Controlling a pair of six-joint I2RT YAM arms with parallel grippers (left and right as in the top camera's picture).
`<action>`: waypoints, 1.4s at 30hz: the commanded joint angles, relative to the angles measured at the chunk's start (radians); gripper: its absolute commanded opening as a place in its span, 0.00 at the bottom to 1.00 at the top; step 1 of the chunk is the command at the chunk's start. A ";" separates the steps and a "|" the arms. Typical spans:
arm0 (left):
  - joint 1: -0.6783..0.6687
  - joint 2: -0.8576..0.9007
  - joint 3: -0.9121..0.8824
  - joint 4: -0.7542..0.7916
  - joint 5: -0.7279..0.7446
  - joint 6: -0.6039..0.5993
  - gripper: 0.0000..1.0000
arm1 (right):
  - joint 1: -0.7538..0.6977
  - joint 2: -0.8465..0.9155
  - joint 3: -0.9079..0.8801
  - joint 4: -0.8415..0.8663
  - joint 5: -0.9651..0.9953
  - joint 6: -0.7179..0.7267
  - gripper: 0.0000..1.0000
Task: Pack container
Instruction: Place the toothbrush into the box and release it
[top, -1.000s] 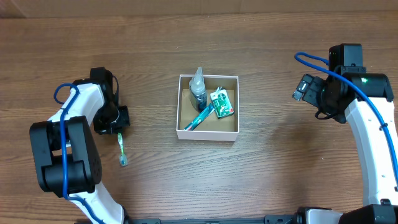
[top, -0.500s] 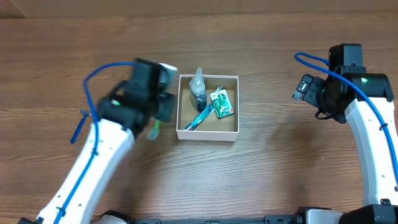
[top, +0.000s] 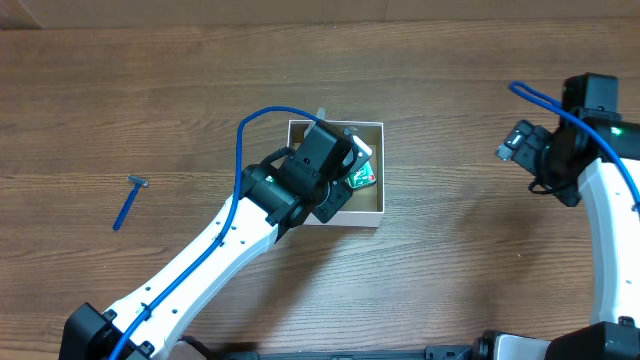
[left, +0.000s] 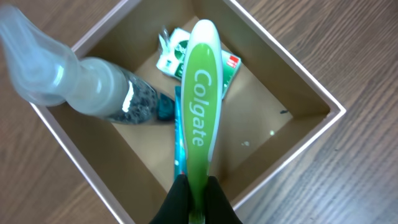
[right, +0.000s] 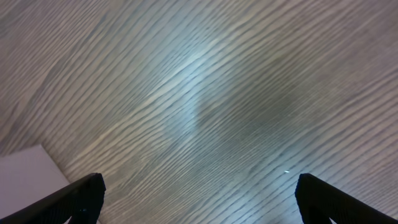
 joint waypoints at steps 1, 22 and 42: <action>-0.010 -0.005 0.031 0.007 -0.025 0.133 0.04 | -0.019 0.002 -0.005 0.001 -0.026 0.008 1.00; -0.077 0.115 0.092 0.090 -0.047 0.445 0.04 | -0.019 0.002 -0.005 -0.002 -0.030 0.007 1.00; -0.076 0.167 0.187 0.048 -0.122 0.259 0.46 | -0.019 0.002 -0.005 -0.009 -0.030 0.004 1.00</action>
